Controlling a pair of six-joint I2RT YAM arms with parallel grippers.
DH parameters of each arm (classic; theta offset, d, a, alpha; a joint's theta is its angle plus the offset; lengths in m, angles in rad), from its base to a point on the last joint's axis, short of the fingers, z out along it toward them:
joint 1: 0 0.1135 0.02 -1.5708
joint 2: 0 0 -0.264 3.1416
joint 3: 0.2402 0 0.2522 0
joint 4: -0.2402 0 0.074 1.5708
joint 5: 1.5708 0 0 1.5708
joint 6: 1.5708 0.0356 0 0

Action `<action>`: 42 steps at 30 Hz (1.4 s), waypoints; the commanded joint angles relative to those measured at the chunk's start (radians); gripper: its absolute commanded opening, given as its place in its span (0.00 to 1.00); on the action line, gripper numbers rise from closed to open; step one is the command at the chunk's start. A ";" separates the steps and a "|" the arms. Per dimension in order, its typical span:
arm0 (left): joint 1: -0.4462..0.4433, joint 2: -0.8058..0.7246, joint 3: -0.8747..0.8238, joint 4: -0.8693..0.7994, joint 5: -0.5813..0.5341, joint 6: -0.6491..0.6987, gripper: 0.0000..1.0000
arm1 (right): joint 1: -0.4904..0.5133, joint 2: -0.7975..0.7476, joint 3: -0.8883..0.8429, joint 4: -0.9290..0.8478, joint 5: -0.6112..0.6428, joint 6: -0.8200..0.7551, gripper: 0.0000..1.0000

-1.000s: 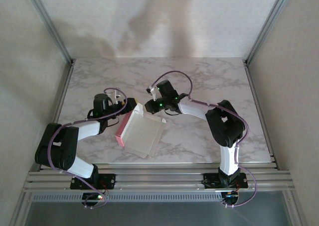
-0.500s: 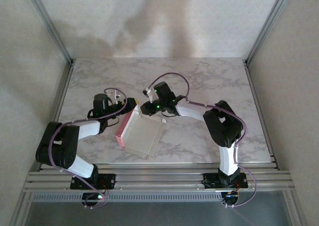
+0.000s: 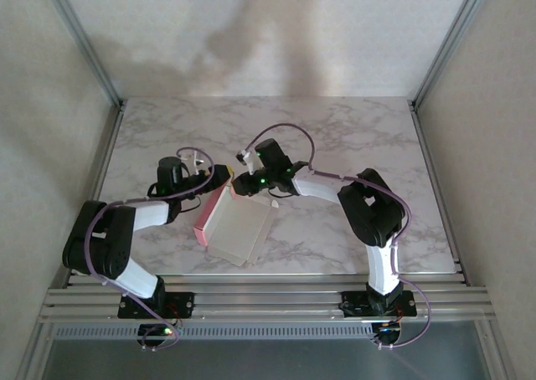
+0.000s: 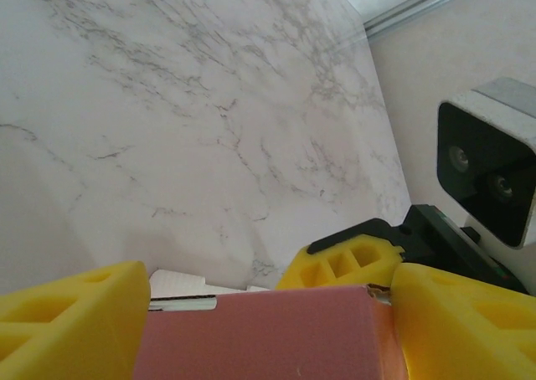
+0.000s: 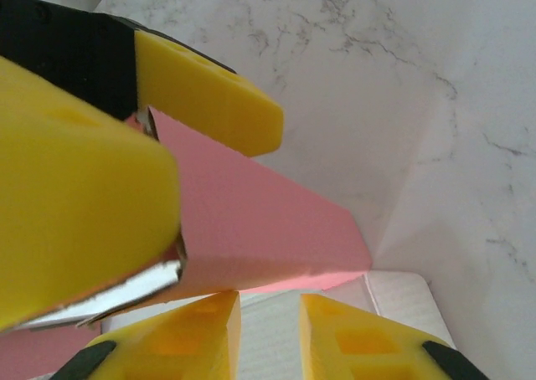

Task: Fold the paper box

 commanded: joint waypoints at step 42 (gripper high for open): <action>0.026 0.354 0.243 0.224 0.389 -0.240 0.76 | 0.013 0.020 -0.104 0.382 0.299 -0.108 0.23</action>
